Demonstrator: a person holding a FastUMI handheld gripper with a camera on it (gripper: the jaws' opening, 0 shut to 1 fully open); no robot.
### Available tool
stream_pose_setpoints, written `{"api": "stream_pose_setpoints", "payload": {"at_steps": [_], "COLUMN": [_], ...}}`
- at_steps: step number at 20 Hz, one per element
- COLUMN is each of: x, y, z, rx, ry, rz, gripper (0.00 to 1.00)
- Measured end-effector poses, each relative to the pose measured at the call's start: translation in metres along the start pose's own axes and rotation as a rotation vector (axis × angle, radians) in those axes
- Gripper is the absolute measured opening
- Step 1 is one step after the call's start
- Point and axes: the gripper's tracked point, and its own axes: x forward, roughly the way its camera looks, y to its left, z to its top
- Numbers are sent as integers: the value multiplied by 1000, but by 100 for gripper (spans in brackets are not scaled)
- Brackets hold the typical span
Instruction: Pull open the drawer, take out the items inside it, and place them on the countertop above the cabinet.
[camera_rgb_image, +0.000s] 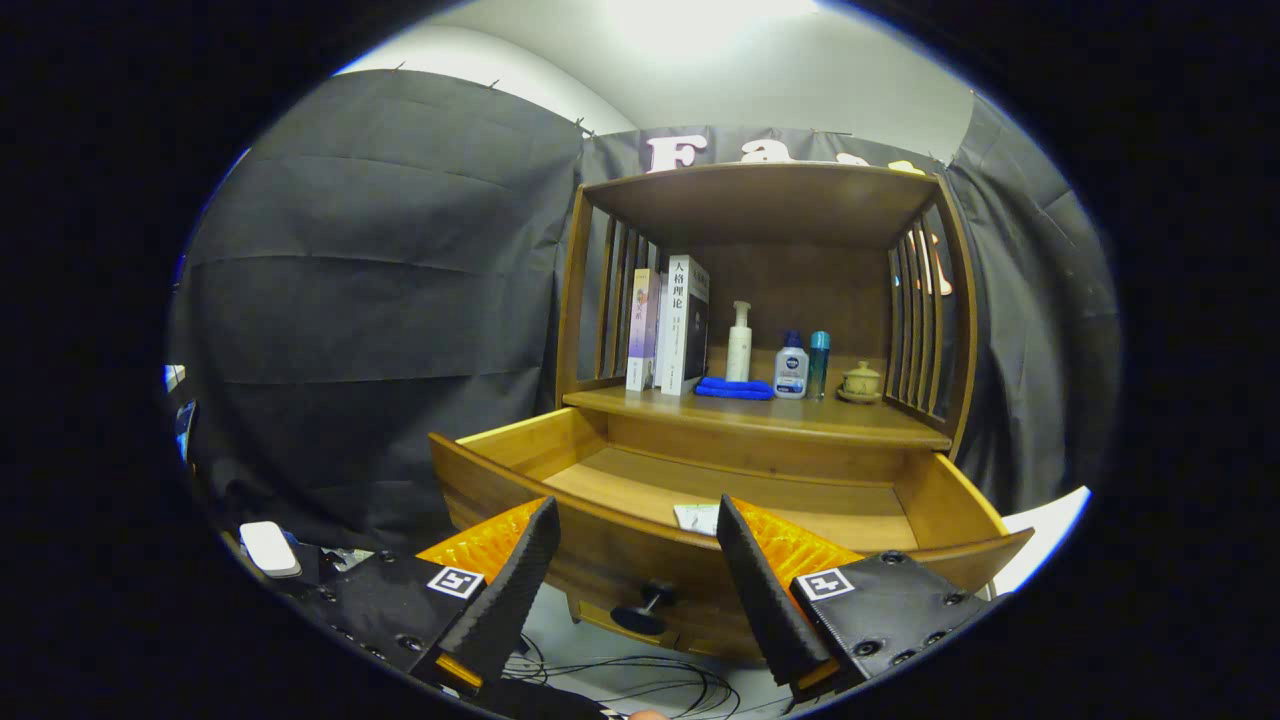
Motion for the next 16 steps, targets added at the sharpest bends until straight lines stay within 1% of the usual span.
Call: {"api": "stream_pose_setpoints", "payload": {"at_steps": [3, 6, 10, 12, 16], "x": [15, 34, 64, 81, 113], "y": [-4, -17, -32, -41, -45], "z": [24, 48, 71, 78, 70], "rx": [2, -10, -35, -31, -18], "ry": [8, 6, 43, 72, 191], "rz": [55, 71, 94, 106, 184], "gripper": [98, 98, 98, 98, 98]}}
